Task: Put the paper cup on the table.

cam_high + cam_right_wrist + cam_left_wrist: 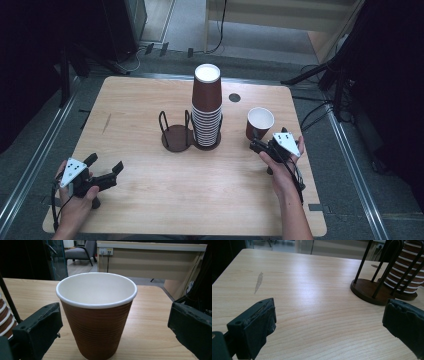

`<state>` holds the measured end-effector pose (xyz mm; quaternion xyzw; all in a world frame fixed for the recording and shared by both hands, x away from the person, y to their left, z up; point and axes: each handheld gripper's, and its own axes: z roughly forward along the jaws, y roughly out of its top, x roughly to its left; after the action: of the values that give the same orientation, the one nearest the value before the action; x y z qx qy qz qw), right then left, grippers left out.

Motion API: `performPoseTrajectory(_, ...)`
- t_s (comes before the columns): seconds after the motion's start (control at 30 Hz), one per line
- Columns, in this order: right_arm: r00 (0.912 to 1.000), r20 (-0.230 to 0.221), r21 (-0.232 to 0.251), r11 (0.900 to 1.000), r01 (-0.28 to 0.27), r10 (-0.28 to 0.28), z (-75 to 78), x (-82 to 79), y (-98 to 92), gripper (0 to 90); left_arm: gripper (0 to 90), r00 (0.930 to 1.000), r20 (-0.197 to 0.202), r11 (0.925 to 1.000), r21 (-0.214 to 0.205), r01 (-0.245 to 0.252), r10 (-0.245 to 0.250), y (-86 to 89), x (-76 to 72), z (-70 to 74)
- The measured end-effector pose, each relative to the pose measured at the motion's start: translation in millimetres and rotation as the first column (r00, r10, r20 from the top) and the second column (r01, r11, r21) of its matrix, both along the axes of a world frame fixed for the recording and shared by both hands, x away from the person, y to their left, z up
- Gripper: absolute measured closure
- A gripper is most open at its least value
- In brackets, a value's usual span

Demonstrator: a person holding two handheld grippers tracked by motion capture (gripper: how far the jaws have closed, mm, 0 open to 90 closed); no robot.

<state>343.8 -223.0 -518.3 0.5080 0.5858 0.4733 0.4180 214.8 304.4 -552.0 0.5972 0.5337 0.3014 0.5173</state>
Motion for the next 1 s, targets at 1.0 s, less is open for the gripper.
performPoseTrajectory(1.0,0.9997,-0.008,0.053,0.9983,-0.024,0.025,-0.7,-58.8,-35.6,0.0,0.0,1.0000,-0.003,1.0000,0.007,0.001,-0.001,-0.4,0.2,0.2)
